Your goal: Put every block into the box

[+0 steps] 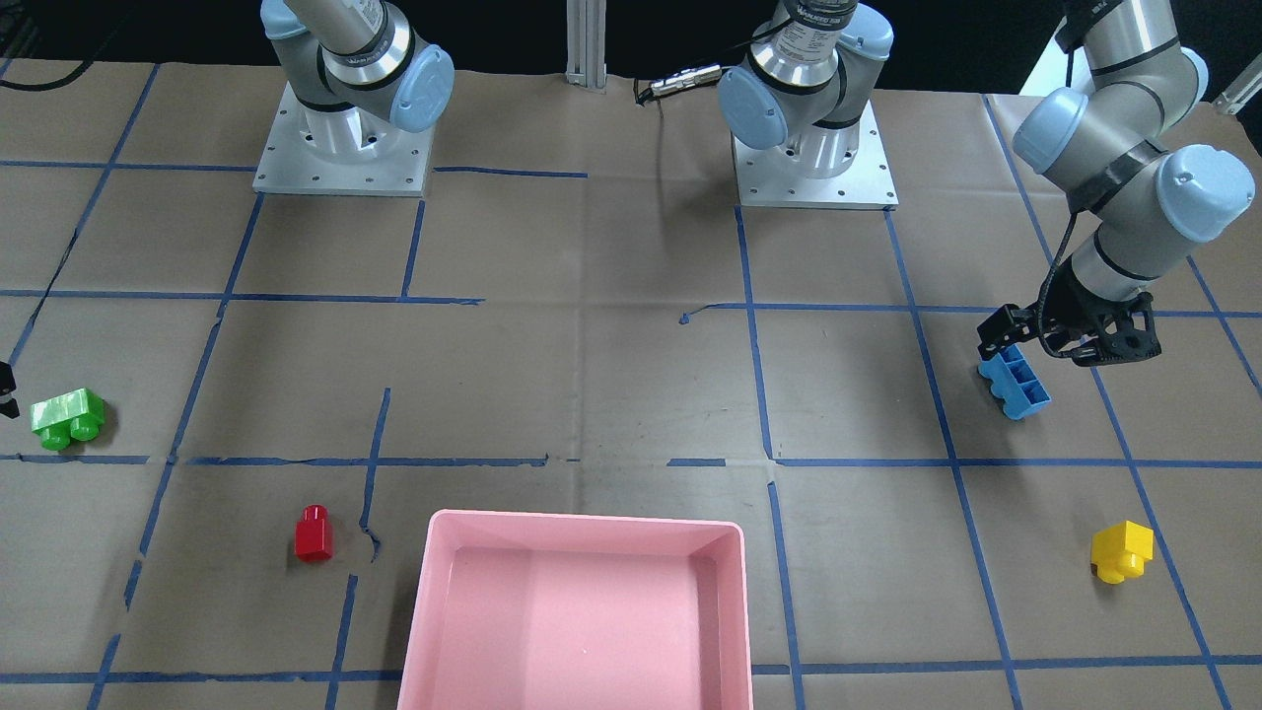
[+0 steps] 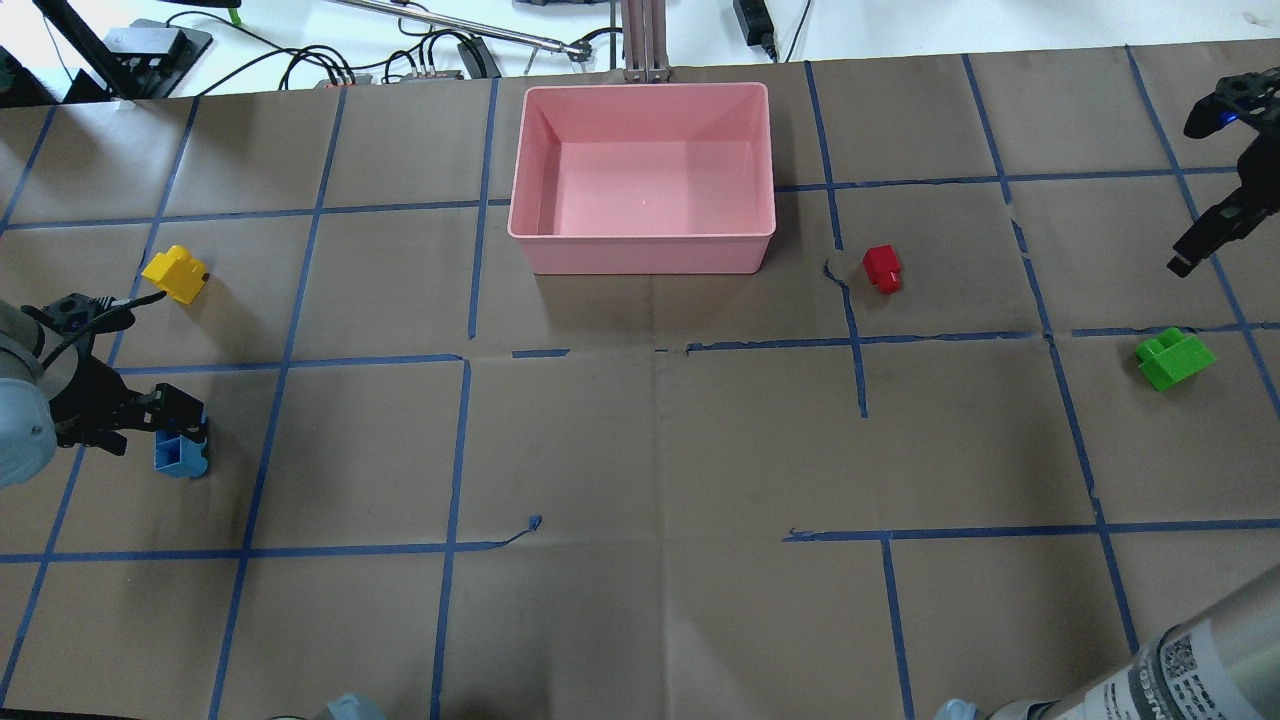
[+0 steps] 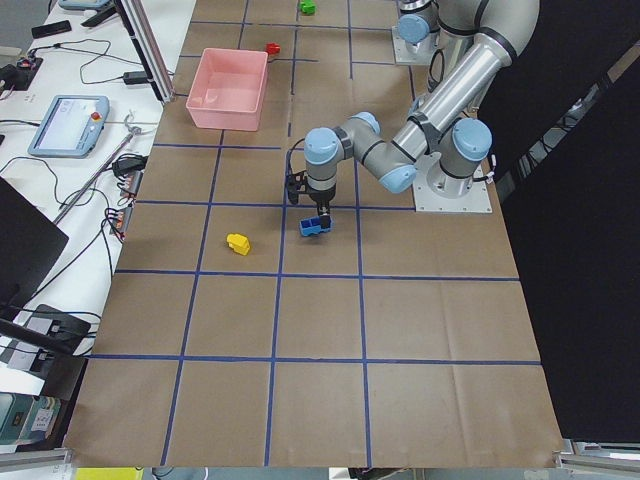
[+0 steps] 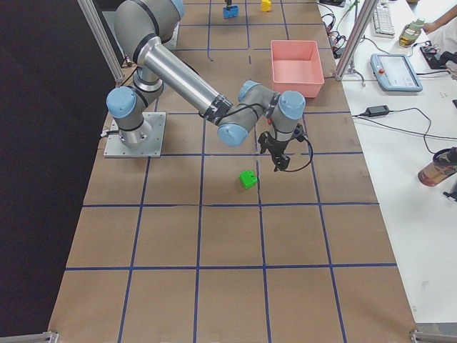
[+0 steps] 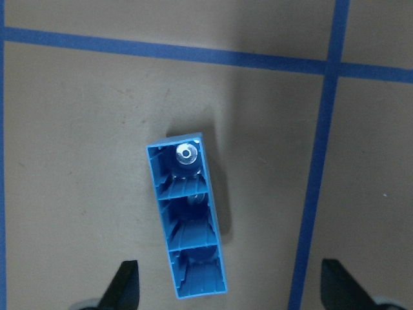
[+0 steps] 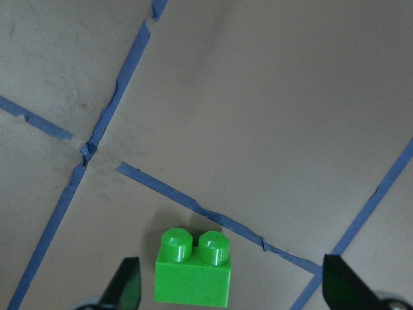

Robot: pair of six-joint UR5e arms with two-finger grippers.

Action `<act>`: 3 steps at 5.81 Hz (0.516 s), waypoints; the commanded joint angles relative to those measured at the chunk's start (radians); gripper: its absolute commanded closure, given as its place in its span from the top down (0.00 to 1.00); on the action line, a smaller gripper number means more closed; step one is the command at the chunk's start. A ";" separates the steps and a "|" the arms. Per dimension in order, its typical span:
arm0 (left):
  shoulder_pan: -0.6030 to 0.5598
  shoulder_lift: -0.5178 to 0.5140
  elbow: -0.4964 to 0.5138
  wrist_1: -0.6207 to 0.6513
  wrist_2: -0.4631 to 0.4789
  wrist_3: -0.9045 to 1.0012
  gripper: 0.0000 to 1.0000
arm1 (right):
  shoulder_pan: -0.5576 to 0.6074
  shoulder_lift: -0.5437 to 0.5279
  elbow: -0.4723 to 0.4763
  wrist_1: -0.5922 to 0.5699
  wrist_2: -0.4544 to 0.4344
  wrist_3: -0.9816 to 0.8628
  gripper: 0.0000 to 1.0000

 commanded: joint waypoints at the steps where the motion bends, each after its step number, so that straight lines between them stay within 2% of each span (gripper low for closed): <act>1: 0.015 -0.069 0.006 0.033 0.001 0.003 0.90 | -0.004 0.053 0.036 -0.009 -0.008 0.011 1.00; 2: 0.015 -0.077 0.008 0.036 0.001 -0.001 0.52 | -0.035 0.054 0.073 -0.009 -0.005 0.019 1.00; 3: 0.015 -0.079 0.012 0.038 -0.006 -0.006 0.09 | -0.044 0.055 0.095 -0.012 -0.008 0.017 1.00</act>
